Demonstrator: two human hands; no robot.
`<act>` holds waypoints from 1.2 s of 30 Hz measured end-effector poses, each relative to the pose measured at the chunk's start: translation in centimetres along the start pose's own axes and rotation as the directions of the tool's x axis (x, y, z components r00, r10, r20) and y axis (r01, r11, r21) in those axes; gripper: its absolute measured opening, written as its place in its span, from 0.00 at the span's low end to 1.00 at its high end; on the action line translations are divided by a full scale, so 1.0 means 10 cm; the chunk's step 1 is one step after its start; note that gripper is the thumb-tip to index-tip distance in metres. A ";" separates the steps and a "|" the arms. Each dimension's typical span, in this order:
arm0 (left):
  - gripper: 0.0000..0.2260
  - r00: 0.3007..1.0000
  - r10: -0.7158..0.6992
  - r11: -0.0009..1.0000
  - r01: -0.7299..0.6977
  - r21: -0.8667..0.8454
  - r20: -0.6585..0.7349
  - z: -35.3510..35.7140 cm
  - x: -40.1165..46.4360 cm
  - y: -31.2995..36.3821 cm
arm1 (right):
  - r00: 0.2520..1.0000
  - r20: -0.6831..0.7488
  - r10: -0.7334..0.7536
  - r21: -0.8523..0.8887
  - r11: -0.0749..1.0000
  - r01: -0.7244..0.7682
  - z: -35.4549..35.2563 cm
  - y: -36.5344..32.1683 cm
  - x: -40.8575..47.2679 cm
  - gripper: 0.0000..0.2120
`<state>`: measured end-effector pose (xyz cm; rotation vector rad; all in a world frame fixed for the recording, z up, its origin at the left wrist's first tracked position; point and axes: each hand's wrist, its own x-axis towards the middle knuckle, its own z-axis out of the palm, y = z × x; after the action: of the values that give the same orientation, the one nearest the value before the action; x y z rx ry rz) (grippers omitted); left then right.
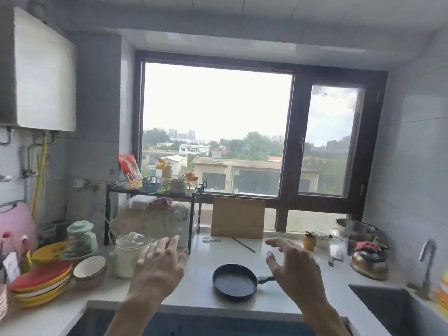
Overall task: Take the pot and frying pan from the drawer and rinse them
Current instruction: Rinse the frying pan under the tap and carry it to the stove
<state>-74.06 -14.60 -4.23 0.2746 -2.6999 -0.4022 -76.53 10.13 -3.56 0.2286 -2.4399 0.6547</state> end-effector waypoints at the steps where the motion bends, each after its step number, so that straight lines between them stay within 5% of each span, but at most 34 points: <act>1: 0.24 1.000 0.014 1.000 -0.014 0.003 0.010 0.13 0.18 0.03 | 1.000 0.005 0.009 -0.004 1.000 -0.009 0.14 0.11 0.14 0.13; 11: 0.19 0.996 0.037 0.999 -0.036 -0.018 0.079 1.83 2.14 0.32 | 0.993 0.106 0.056 0.057 0.996 -0.062 1.67 1.54 1.69 0.12; 17: 0.20 0.983 -0.042 0.999 0.044 -0.007 0.177 2.93 3.14 0.46 | 0.941 0.331 0.065 0.049 0.995 -0.085 2.63 2.55 2.51 0.12; 28: 0.20 0.868 -0.164 0.983 0.182 0.007 0.468 4.70 3.69 -0.04 | 0.619 0.756 0.214 0.037 0.930 -0.366 4.28 3.75 2.80 0.15; 36: 0.23 0.698 -0.061 0.938 0.284 -0.198 0.714 5.44 3.82 -0.54 | 0.469 0.865 0.180 -0.070 0.968 -0.242 5.06 4.08 2.79 0.25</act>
<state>-130.10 -16.08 -40.28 0.3466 -3.2882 -1.1759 -137.08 19.59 -38.96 0.3464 -3.4979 0.8695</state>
